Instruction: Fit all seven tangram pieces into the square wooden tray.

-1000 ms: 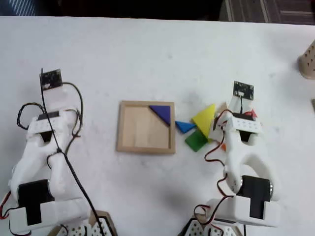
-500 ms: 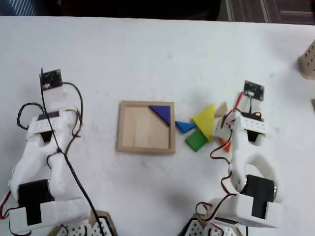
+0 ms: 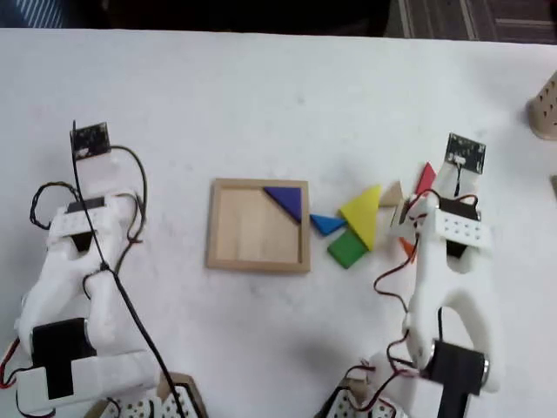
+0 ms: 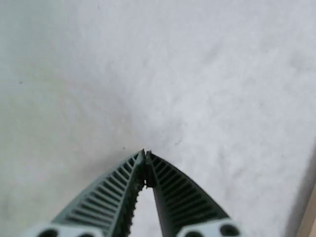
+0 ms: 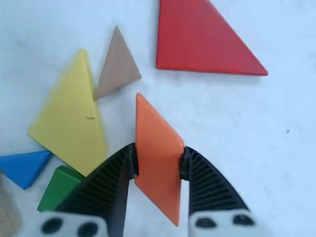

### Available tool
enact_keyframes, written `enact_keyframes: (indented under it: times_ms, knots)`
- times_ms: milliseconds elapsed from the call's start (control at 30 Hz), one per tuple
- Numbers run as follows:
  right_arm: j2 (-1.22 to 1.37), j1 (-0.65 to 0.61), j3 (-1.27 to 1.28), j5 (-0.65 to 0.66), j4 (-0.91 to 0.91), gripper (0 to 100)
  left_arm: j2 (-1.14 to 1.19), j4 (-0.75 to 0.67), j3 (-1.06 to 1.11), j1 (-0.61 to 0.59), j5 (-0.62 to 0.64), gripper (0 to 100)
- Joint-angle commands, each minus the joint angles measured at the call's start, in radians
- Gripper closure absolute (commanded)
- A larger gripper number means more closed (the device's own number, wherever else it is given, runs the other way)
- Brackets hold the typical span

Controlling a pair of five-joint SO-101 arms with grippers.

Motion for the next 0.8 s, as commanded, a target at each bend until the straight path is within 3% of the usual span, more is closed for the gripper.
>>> enact_keyframes:
  times_ms: [0, 267, 433, 600, 767]
  knots:
    - [-0.148, -0.054, -0.044, -0.005, 0.053, 98.1, -0.053, -0.020, -0.008, 0.010, -0.003, 98]
    - [-0.341, -0.386, -0.044, -0.006, 0.147, 98.0, -0.051, -0.020, -0.012, -0.019, -0.003, 98]
    - [-0.348, -0.611, -0.043, -0.005, 0.099, 97.8, -0.051, -0.020, -0.012, -0.035, -0.002, 98]
    - [-0.315, -0.727, -0.028, -0.006, -0.001, 97.8, -0.051, -0.020, -0.011, -0.035, -0.002, 98]
    - [-0.147, -0.751, 0.025, -0.011, -0.191, 97.8, -0.051, -0.020, -0.009, -0.035, -0.002, 98]
